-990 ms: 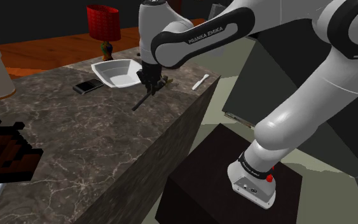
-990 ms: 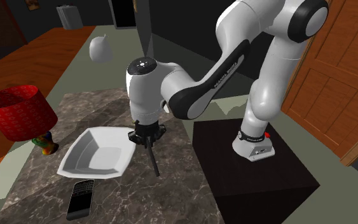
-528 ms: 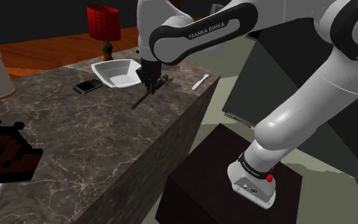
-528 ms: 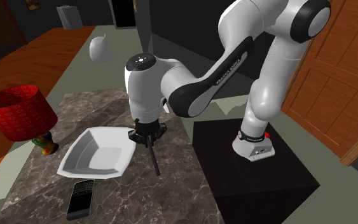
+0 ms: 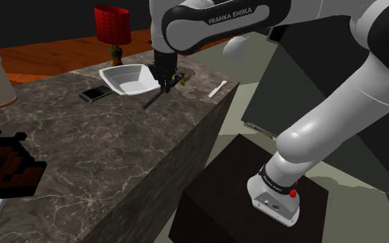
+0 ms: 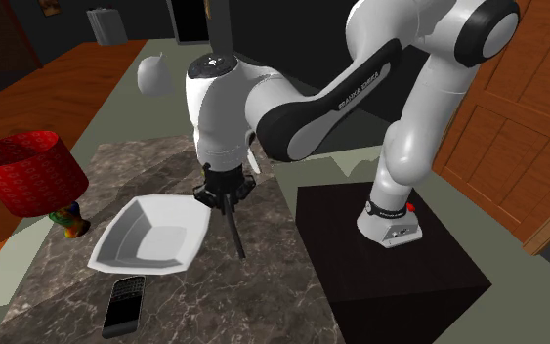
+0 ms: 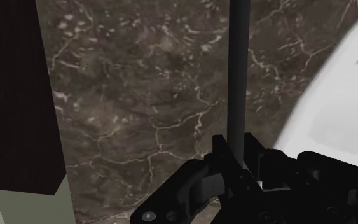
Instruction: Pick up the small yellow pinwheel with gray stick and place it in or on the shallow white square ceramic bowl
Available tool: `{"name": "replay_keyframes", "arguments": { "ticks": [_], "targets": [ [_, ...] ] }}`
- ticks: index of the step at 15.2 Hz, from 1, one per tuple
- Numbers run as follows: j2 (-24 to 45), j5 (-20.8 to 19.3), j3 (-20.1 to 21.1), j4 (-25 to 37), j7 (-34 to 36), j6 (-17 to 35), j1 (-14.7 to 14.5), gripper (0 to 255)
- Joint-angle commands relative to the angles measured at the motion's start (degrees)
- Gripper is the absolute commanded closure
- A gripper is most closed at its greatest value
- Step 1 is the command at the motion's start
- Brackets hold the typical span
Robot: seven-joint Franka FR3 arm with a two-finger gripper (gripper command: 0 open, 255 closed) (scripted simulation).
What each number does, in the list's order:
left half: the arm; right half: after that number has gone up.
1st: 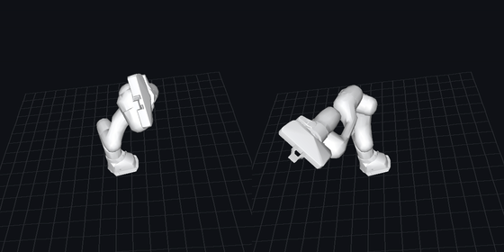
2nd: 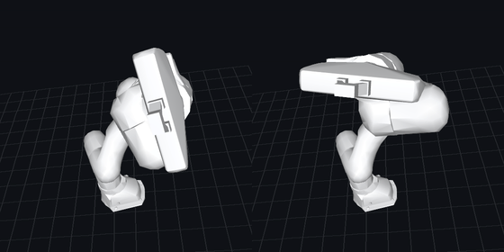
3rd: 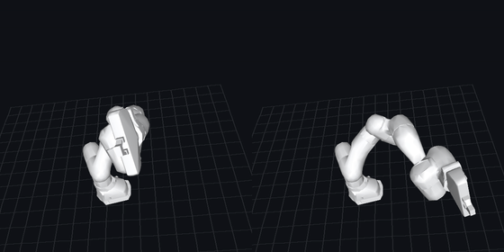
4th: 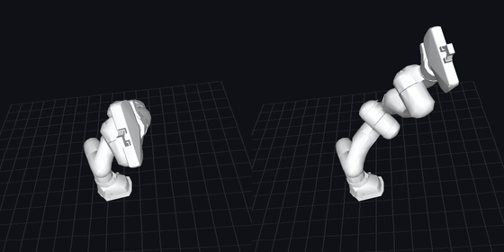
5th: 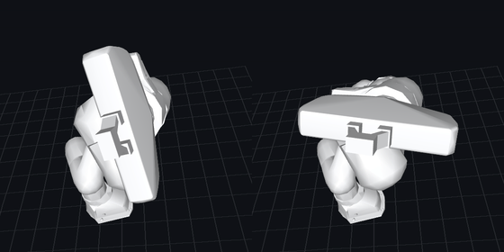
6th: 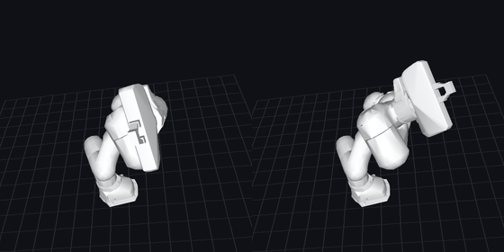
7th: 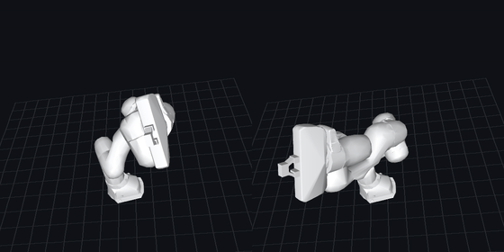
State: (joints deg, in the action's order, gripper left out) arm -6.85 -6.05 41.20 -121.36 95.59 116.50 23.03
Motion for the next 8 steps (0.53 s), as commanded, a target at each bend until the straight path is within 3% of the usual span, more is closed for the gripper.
{"name": "replay_keyframes", "arguments": {
  "ticks": [1, 8],
  "targets": [
    [-0.6, 0.5, -0.2, 1.0, -0.6, -1.4, 0.0, 255],
    [-2.1, 1.7, -0.8, 5.1, -2.1, -6.6, 0.0, 255]
  ]
}}
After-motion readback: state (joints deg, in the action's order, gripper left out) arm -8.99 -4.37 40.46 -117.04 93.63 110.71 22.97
